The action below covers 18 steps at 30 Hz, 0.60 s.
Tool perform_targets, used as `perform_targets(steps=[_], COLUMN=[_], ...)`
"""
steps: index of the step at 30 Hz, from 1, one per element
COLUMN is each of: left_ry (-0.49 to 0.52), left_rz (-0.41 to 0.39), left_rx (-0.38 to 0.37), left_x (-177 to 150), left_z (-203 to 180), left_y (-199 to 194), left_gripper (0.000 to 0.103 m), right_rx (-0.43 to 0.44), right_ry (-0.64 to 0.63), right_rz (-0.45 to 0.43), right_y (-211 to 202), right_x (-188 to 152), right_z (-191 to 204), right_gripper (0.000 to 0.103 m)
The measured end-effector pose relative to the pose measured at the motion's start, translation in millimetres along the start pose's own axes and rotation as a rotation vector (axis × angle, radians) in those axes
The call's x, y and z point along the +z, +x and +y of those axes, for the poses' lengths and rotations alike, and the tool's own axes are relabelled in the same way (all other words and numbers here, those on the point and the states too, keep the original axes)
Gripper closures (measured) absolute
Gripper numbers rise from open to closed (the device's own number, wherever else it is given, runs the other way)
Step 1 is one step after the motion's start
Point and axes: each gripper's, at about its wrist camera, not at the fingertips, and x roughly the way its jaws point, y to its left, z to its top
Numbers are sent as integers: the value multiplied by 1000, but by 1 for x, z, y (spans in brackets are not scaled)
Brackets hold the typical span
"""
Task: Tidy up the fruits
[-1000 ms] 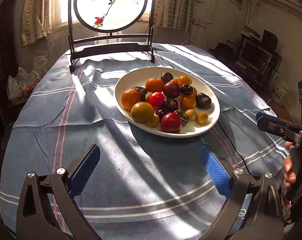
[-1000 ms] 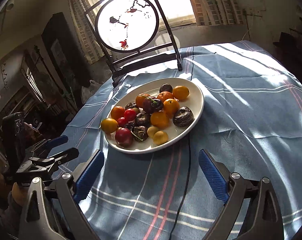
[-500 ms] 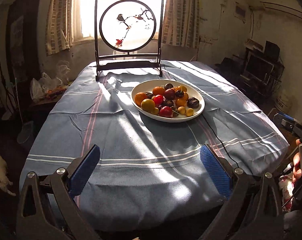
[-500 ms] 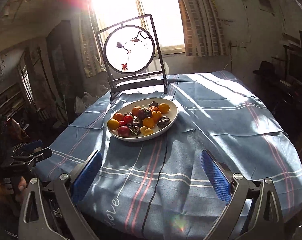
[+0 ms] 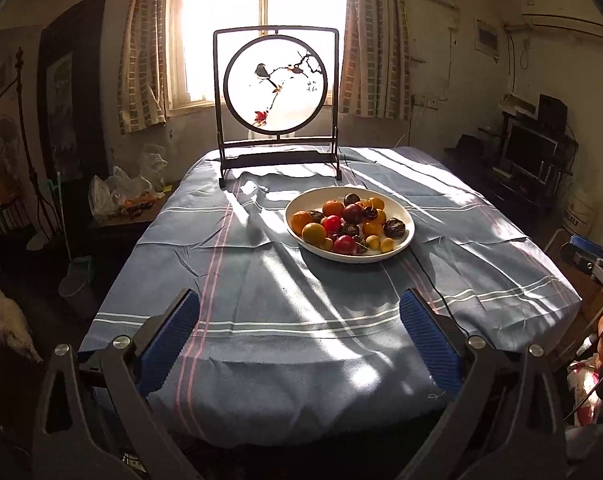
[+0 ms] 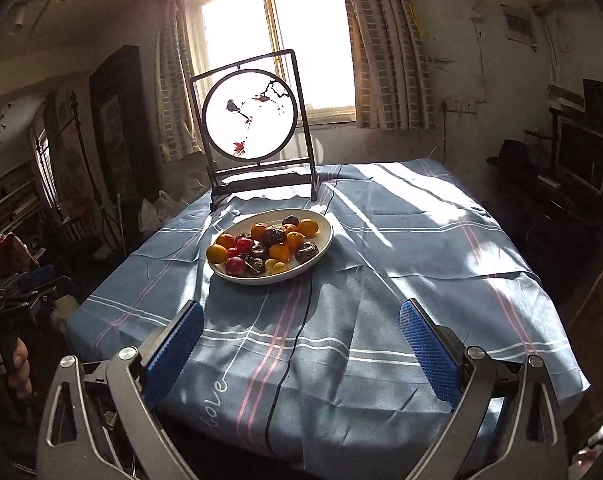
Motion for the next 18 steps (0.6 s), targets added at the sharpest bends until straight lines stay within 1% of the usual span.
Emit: perform_targets(steps=[5,7,8,10,11,14,18], left_ry=[-16,-16,-19,-28,-26,-6,-29], left_rz=[6,-12,-20,-18,-20,-13,4], left_rx=[21,54,58,25,21,30,37], left_x=[1,2,2,2,2,3,3], left_z=[4,5,6,8,9,7,12], left_y=[3,3,3,4,4,6,12], left_gripper=[5,5,5,5,5,5,5], right_rx=[-6,-8,-9,-8,-9,-15,-29], right_ry=[-9,-15,-17,-17,-16,-6,8], right_rz=[3,5,6,8,10,14,17], right_y=[1,2,3,5,6,8,10], right_x=[-2,-3,-3,-5,-5,-5,-5], right_z=[3,5,6,6,6,4,-1], right_gripper=[4,4,4,4,4,4,4])
